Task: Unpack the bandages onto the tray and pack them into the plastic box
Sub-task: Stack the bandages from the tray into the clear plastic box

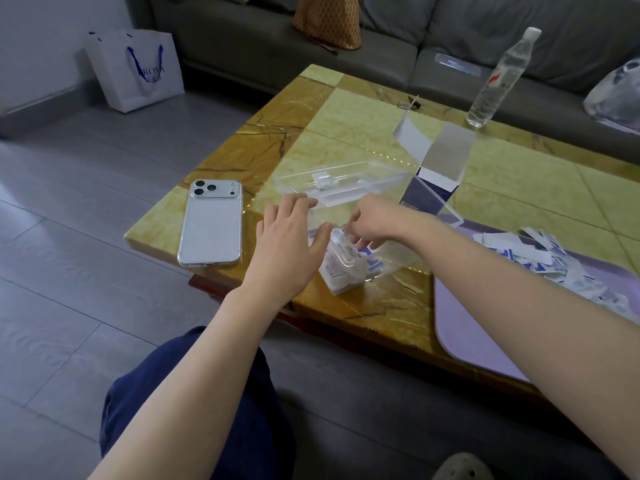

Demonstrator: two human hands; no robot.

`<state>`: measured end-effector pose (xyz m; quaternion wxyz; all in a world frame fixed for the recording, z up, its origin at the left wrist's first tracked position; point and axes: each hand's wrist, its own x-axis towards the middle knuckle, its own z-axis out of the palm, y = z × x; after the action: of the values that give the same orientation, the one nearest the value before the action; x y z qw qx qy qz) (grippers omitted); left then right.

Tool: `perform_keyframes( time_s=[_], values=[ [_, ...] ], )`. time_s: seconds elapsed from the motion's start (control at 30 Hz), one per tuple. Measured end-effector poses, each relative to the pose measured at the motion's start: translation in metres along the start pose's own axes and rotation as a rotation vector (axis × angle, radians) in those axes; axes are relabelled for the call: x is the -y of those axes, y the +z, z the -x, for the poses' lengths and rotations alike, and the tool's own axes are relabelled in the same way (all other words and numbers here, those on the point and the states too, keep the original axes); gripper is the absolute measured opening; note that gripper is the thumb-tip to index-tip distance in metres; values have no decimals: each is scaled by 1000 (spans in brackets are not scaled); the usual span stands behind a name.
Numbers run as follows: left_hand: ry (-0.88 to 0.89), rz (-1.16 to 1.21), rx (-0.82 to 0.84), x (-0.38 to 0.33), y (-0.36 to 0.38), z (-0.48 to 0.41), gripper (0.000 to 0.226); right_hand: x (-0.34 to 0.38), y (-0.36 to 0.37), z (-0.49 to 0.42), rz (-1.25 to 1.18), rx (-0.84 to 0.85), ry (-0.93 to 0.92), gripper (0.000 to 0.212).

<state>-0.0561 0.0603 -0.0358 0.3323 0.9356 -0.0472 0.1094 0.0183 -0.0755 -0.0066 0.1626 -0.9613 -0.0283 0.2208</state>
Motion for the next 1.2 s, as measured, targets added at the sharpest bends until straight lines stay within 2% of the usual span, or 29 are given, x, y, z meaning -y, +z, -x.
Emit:
perform_keyframes(
  time_s=[0.1, 0.2, 0.33, 0.4, 0.53, 0.6, 0.67, 0.73, 0.83, 0.93, 1.03, 1.2],
  values=[
    [-10, -20, -13, -1, 1, 1, 43, -6, -4, 1, 57, -100, -54, 26],
    [12, -74, -88, -6, 3, 2, 38, -15, -6, 12, -44, -309, -146, 27],
    [205, -22, -256, -24, 8, 5, 26, -30, -1, 44, -79, -689, -361, 21],
    [305, 33, -267, -38, 15, 7, 25, -46, 2, 59, -64, -865, -457, 21],
    [498, 73, -210, -67, 31, 12, 22, -94, 10, 77, -64, -1000, -407, 19],
    [590, 58, -143, -79, 43, 15, 21, -124, 13, 86, -29, -1004, -323, 15],
    [682, 9, -48, -88, 56, 16, 22, -156, 16, 91, 23, -929, -200, 18],
    [744, -47, 58, -97, 72, 17, 23, -185, 17, 96, 58, -776, -38, 32],
    [754, -155, 178, -104, 93, 16, 24, -214, 15, 104, 115, -511, 228, 70],
    [688, -269, 331, -106, 112, 15, 35, -233, 14, 110, 125, -387, 353, 87],
    [660, -323, 384, -108, 125, 14, 39, -244, 13, 110, 41, -378, 363, 85],
    [618, -383, 401, -117, 140, 9, 47, -248, 12, 108, 10, -485, 273, 63]
  ],
)
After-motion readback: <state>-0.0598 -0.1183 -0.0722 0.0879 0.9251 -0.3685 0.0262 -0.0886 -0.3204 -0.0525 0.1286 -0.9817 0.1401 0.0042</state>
